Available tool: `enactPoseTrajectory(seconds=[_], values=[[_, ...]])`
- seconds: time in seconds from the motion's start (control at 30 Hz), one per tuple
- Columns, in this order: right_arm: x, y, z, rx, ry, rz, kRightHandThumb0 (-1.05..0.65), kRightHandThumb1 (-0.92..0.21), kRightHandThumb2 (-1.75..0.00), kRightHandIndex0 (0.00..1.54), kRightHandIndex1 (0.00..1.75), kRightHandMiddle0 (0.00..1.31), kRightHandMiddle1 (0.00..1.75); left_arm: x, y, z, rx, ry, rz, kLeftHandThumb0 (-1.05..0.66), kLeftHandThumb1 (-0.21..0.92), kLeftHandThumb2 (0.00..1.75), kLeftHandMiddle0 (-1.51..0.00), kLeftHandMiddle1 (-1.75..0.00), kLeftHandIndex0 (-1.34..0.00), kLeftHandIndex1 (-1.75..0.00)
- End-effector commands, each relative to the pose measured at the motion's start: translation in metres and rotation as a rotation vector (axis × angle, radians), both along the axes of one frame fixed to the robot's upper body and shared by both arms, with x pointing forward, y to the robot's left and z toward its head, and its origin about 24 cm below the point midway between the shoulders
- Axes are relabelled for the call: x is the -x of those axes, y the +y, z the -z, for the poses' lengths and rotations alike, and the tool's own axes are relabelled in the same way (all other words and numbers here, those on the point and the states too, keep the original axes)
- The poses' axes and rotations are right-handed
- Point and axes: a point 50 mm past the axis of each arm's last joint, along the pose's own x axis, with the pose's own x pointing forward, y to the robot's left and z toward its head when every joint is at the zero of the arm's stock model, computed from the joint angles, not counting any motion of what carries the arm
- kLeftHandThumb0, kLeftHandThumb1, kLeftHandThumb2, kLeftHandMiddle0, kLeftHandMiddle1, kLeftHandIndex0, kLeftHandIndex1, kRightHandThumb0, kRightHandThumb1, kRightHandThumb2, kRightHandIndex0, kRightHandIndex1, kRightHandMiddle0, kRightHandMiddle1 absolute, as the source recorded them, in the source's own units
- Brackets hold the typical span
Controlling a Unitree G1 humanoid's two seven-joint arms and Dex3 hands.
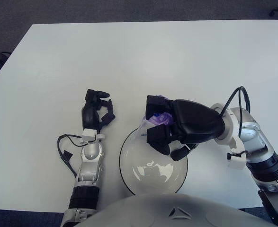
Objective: Put the tissue paper into the plate.
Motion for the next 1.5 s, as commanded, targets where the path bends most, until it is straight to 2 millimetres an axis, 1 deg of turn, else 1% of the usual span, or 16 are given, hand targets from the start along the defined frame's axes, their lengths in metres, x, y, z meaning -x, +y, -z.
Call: enactPoseTrajectory(seconds=[0.0,0.37,0.8,1.0,1.1,1.3,1.33,1.37,1.4,1.43,1.47], values=[[0.005,-0.002,-0.002,-0.038,-0.016,-0.005,-0.44,-0.41,-1.19,1.15,1.75,0.53,1.75,0.024,-0.005,0.042,0.019,0.213,-0.008,-0.39,0.65,0.9,-0.54,-1.75,-0.36,-1.75],[0.012,0.001,-0.002,-0.026,0.078,-0.069,-0.45,-0.39,-1.22,1.08,1.75,0.55,1.75,0.024,-0.005,0.042,0.034,0.209,-0.005,-0.39,0.64,0.91,-0.55,-1.75,-0.36,-1.75],[0.018,0.003,0.001,0.006,0.123,-0.104,-0.44,-0.41,-1.19,1.19,1.75,0.53,1.75,0.023,-0.005,0.042,0.035,0.207,-0.01,-0.39,0.64,0.92,-0.55,-1.75,-0.36,-1.75],[0.018,0.002,0.0,-0.029,0.186,-0.09,-0.44,-0.44,-1.16,1.21,1.75,0.51,1.75,0.022,-0.004,0.042,0.03,0.207,-0.008,-0.39,0.63,0.92,-0.56,-1.75,-0.37,-1.75],[0.018,0.003,0.0,-0.091,0.319,-0.042,-0.43,-0.45,-1.14,1.2,1.75,0.5,1.75,0.022,-0.004,0.041,0.029,0.203,-0.007,-0.39,0.63,0.93,-0.56,-1.75,-0.37,-1.75],[0.019,0.005,0.001,-0.148,0.494,-0.011,-0.42,-0.48,-1.11,1.13,1.75,0.47,1.75,0.021,-0.004,0.041,0.027,0.2,-0.005,-0.39,0.63,0.93,-0.57,-1.75,-0.37,-1.75],[0.019,0.007,0.0,-0.147,0.511,-0.008,-0.42,-0.49,-1.09,1.08,1.75,0.46,1.75,0.021,-0.004,0.041,0.026,0.2,-0.005,-0.39,0.63,0.93,-0.57,-1.75,-0.37,-1.75],[0.018,0.009,-0.001,-0.145,0.52,-0.005,-0.34,-0.43,-1.16,1.01,1.75,0.48,1.72,0.021,-0.004,0.041,0.026,0.2,-0.005,-0.39,0.63,0.94,-0.56,-1.75,-0.37,-1.75],[0.018,0.01,-0.001,-0.143,0.526,-0.002,-0.22,-0.33,-1.27,0.92,1.75,0.51,1.68,0.021,-0.004,0.041,0.026,0.2,-0.005,-0.39,0.63,0.94,-0.56,-1.75,-0.37,-1.75],[0.016,0.014,-0.004,-0.136,0.527,-0.001,-0.14,-0.27,-1.34,0.86,1.75,0.53,1.65,0.021,-0.004,0.041,0.025,0.2,-0.005,-0.39,0.63,0.94,-0.56,-1.75,-0.37,-1.75],[0.014,0.018,-0.006,-0.122,0.521,0.004,-0.12,-0.27,-1.35,0.81,1.75,0.52,1.65,0.021,-0.004,0.041,0.025,0.2,-0.004,-0.39,0.63,0.94,-0.56,-1.75,-0.37,-1.75]])
